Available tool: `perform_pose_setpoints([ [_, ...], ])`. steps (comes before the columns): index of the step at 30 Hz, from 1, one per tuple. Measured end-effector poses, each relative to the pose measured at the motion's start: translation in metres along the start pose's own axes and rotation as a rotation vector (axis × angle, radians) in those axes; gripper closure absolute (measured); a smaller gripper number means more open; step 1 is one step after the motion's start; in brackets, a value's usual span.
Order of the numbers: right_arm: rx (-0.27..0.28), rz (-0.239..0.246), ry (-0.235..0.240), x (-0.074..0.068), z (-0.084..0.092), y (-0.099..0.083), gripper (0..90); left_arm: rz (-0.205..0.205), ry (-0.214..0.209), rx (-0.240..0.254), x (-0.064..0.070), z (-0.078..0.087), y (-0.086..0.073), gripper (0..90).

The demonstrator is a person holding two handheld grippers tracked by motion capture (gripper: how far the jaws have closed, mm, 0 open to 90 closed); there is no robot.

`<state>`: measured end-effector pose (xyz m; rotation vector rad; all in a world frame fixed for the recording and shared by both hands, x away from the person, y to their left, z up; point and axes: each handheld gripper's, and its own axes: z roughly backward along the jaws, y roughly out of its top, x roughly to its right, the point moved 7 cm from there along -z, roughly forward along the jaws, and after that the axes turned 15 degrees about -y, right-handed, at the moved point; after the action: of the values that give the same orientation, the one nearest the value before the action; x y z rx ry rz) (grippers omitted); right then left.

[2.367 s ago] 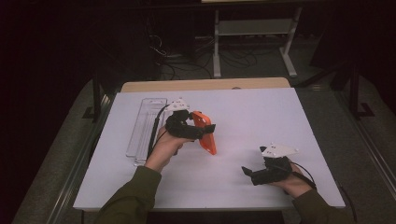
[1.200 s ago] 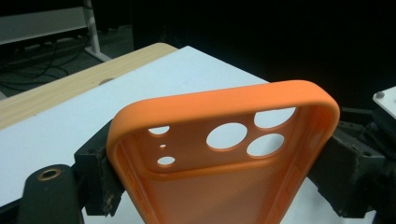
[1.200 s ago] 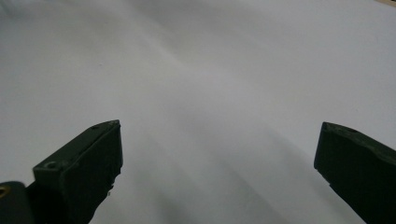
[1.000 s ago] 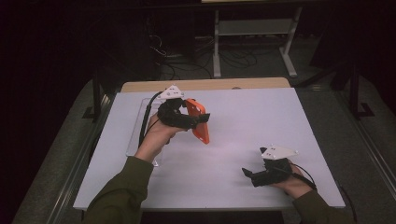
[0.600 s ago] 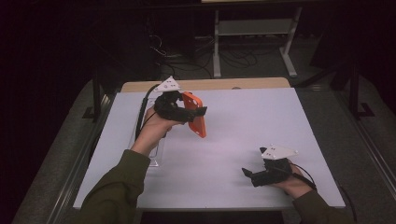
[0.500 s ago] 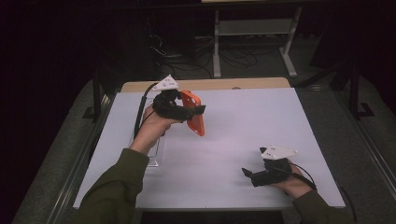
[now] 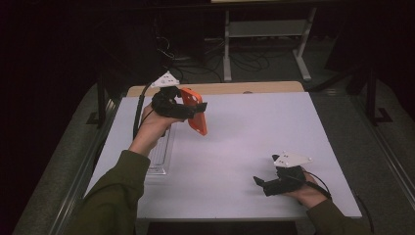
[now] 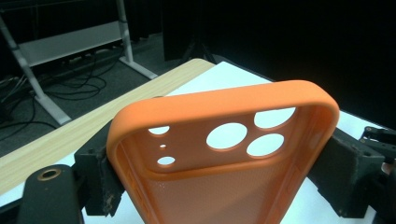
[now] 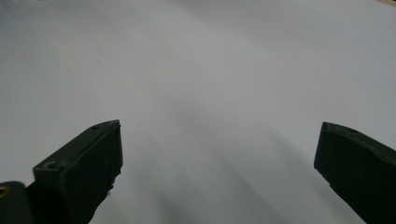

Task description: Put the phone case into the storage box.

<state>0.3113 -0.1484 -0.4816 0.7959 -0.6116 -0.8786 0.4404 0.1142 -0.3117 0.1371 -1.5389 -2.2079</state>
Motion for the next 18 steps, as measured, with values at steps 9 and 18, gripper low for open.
perform_pose_setpoints([
  [9,-0.001,-0.001,-0.001,0.0,0.0,0.0,0.5,0.007,0.036,0.013,-0.01,0.012,0.004,16.1],
  [18,-0.002,-0.004,-0.001,0.0,0.0,0.0,0.5,0.009,0.088,0.017,-0.023,0.025,0.007,16.1],
])
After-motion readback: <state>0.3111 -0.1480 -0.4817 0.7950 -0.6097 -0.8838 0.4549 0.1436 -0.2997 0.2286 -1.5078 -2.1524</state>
